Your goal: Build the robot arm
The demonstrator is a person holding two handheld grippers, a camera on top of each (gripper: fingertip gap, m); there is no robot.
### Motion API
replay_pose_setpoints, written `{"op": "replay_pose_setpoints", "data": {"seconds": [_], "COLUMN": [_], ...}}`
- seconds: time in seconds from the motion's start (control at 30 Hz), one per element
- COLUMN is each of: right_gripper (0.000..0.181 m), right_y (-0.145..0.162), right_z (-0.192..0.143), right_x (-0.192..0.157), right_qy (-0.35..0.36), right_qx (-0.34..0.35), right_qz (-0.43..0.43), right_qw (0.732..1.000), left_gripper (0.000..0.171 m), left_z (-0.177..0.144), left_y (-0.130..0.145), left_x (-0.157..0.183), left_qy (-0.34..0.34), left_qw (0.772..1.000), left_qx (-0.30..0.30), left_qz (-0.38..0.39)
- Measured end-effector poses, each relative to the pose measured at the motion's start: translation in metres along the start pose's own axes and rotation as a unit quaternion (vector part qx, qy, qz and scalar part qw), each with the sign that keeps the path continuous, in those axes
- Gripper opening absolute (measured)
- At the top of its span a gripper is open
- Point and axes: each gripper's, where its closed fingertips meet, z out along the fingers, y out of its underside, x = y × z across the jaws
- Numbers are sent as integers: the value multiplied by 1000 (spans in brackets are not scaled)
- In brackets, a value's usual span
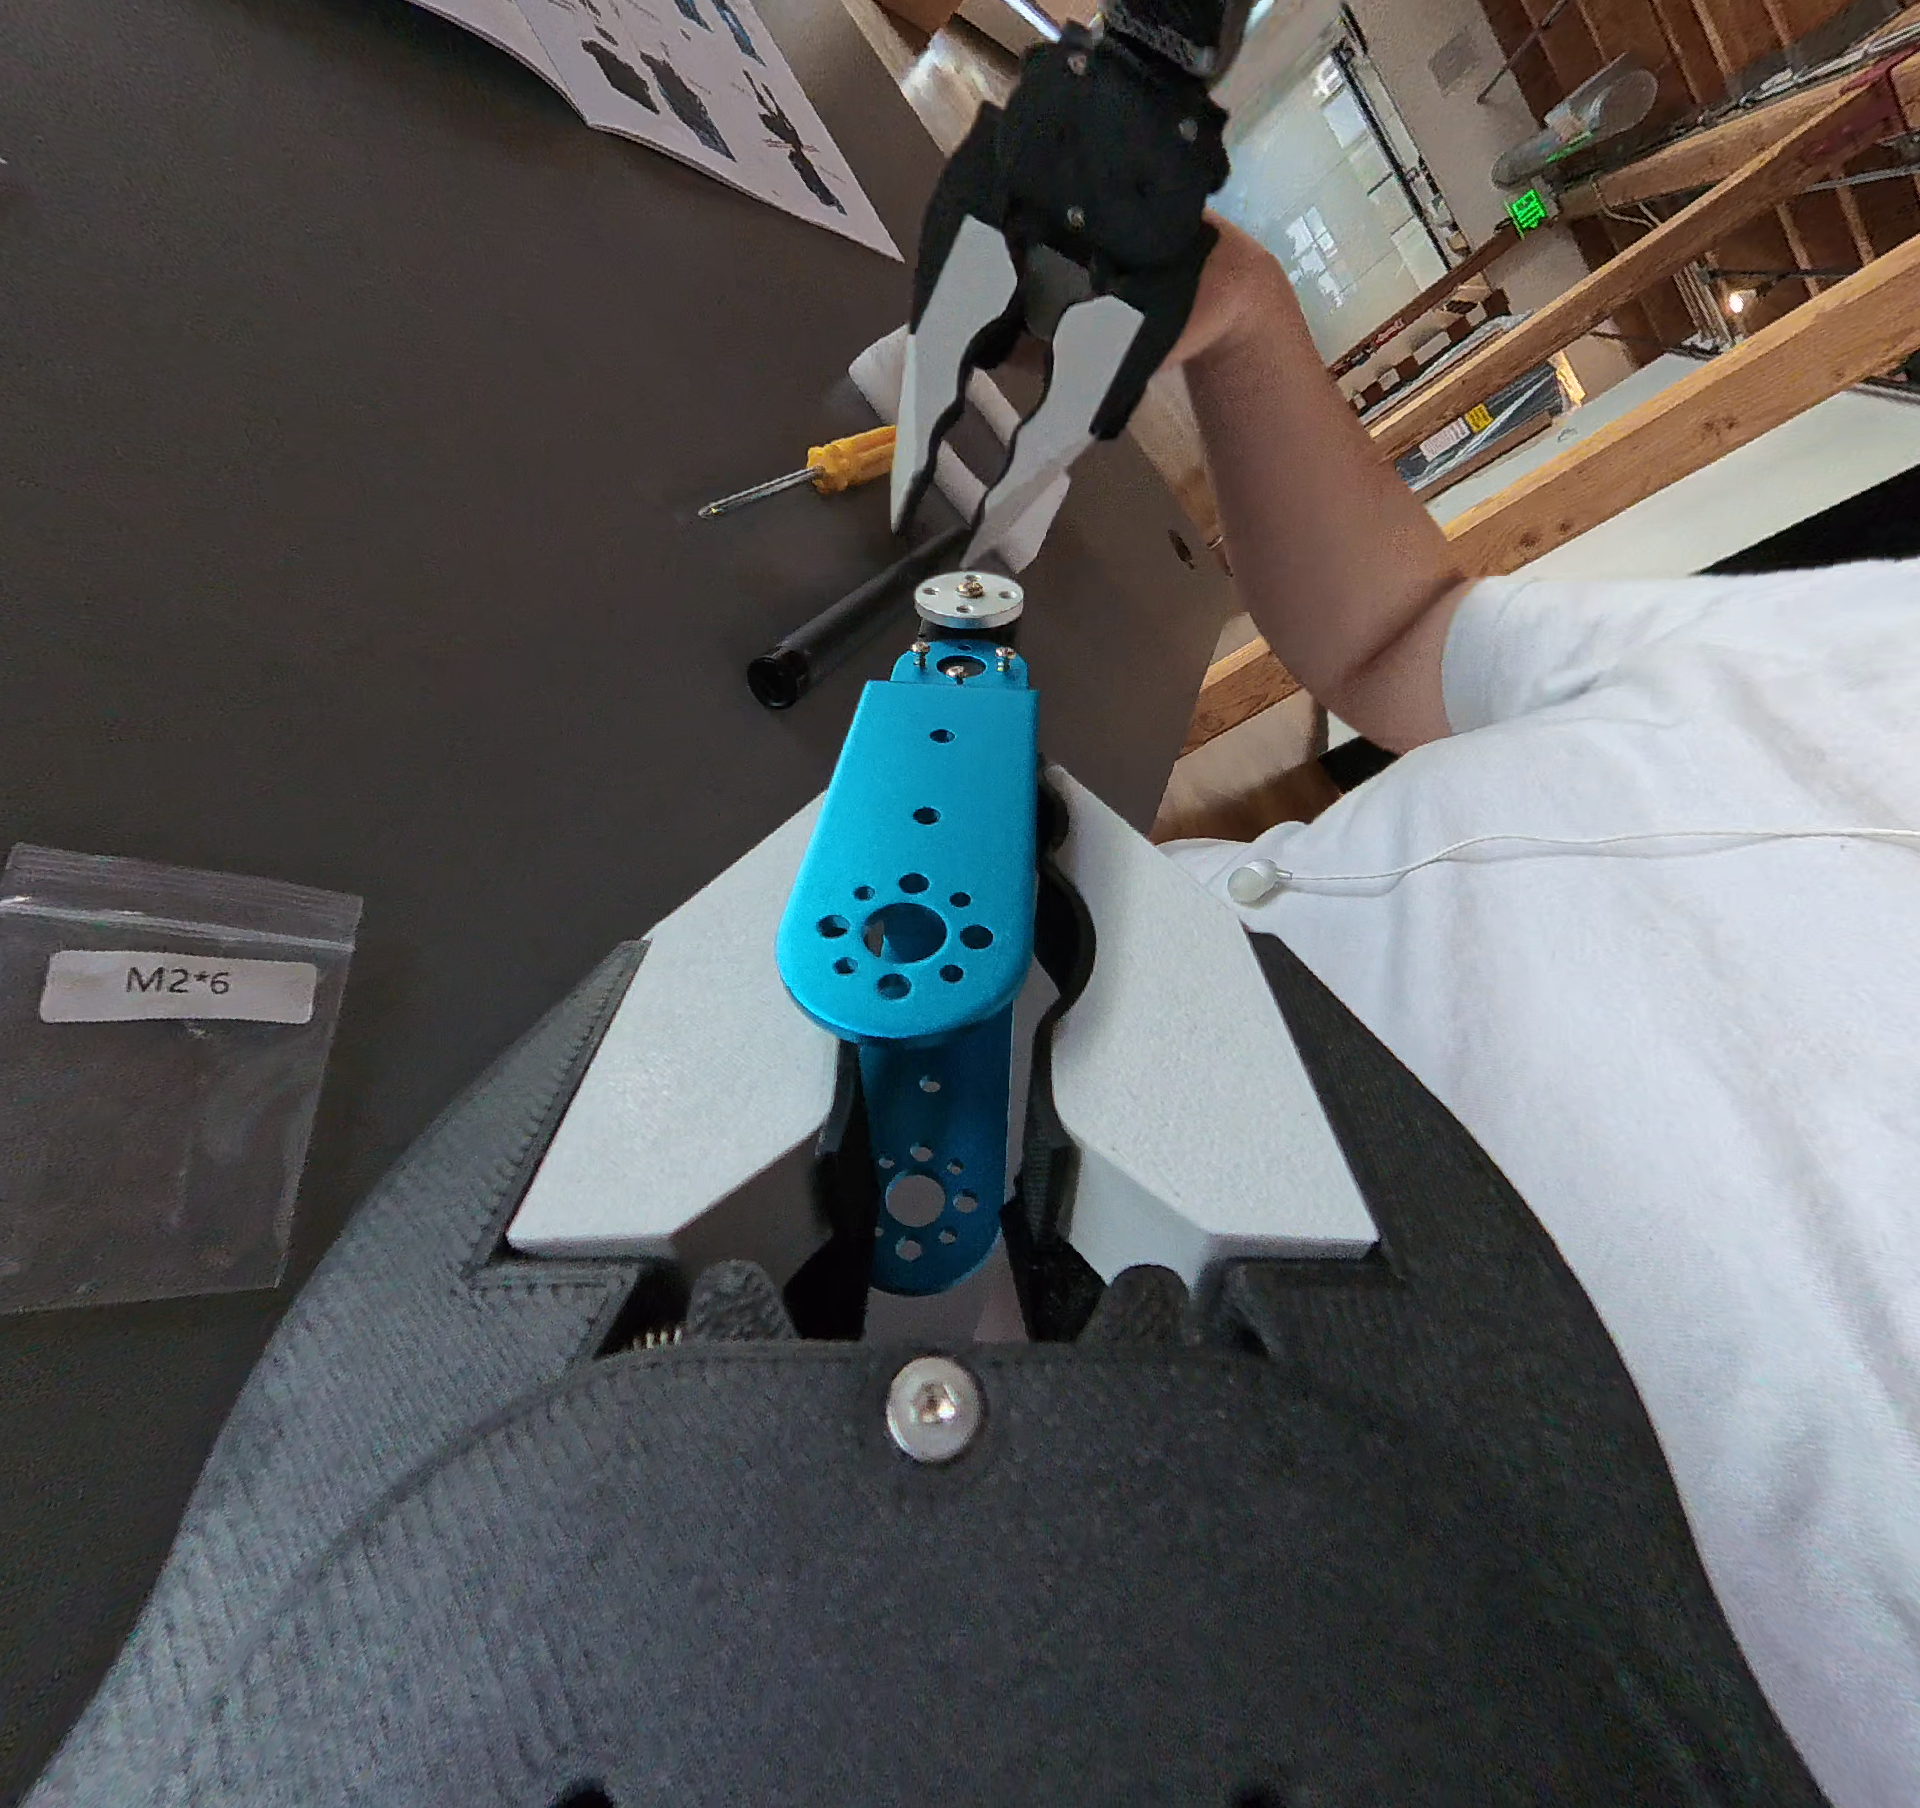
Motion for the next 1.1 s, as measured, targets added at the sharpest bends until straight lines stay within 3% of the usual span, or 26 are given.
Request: {"op": "replay_pose_setpoints", "data": {"seconds": [0.17,0.37,0.57,0.93,1.1], "right_gripper": [20,17,17,17,19], "right_y": [7,8,11,19,18], "right_z": [14,22,24,23,26], "right_x": [-5,-13,-15,-27,-29], "right_qy": [-48,-11,50,12,27], "right_qx": [-89,-135,-149,-161,-169], "right_qz": [-6,-35,-63,-54,-61], "right_qw": [995,990,986,985,983], "left_gripper": [27,27,27,27,27], "left_z": [-2,-4,-6,-4,-5], "left_y": [0,3,2,7,11], "left_x": [2,2,1,13,17], "left_qy": [-4,-11,-13,-14,-18], "left_qw": [1000,1000,1000,1000,1000], "left_qx": [-2,1,4,8,14], "left_qz": [9,10,10,19,17]}}
